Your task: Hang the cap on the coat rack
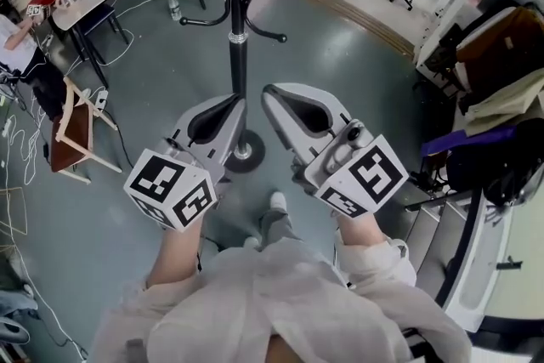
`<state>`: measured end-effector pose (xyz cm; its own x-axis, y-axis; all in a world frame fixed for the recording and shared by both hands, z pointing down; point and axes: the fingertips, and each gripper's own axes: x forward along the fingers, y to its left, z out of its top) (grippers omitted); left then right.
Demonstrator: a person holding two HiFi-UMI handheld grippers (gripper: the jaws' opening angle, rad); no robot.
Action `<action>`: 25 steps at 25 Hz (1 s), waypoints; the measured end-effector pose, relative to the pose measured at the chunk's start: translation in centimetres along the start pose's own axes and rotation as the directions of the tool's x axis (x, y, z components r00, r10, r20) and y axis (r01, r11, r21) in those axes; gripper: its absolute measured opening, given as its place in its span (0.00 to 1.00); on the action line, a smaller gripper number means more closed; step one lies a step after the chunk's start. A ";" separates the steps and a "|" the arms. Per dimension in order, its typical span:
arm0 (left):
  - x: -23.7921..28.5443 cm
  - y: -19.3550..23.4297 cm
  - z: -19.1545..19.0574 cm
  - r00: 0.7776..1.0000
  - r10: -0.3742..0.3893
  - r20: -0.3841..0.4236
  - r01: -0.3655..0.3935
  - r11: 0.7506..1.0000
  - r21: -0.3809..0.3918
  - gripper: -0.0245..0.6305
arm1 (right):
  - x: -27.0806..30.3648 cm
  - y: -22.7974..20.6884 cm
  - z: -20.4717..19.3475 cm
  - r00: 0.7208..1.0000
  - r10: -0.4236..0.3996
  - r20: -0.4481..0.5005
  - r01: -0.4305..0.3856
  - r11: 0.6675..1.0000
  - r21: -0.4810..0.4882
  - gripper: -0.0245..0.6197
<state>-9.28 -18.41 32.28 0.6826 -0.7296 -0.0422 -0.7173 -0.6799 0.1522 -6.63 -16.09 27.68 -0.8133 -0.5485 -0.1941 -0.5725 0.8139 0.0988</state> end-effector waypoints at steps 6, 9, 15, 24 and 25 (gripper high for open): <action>-2.8 -1.5 -2.2 1.000 -0.017 0.008 0.017 0.999 -0.029 0.06 | -1.3 3.9 -2.0 0.998 0.021 -0.063 -0.018 0.999 0.035 0.05; -4.3 -2.0 -3.2 0.999 -0.036 -0.014 0.035 0.998 -0.047 0.06 | -2.0 5.1 -3.0 0.995 0.019 -0.100 -0.013 0.998 0.066 0.05; -5.3 -4.0 -4.8 0.997 -0.069 -0.038 0.066 0.995 -0.072 0.06 | -4.5 5.3 -4.9 0.986 -0.020 -0.166 0.038 0.993 0.107 0.05; -5.4 -5.2 -6.2 0.995 -0.081 -0.064 0.076 0.993 -0.089 0.06 | -5.7 5.4 -6.3 0.979 -0.037 -0.199 0.069 0.986 0.153 0.05; -5.2 -5.2 -6.5 0.995 -0.078 -0.066 0.071 0.993 -0.095 0.06 | -5.8 5.3 -6.5 0.979 -0.033 -0.201 0.066 0.985 0.159 0.05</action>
<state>-8.26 -10.61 38.08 0.7439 -0.6682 0.0111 -0.6504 -0.7201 0.2417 -5.63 -9.89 35.65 -0.7980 -0.6027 0.0031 -0.6014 0.7958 -0.0712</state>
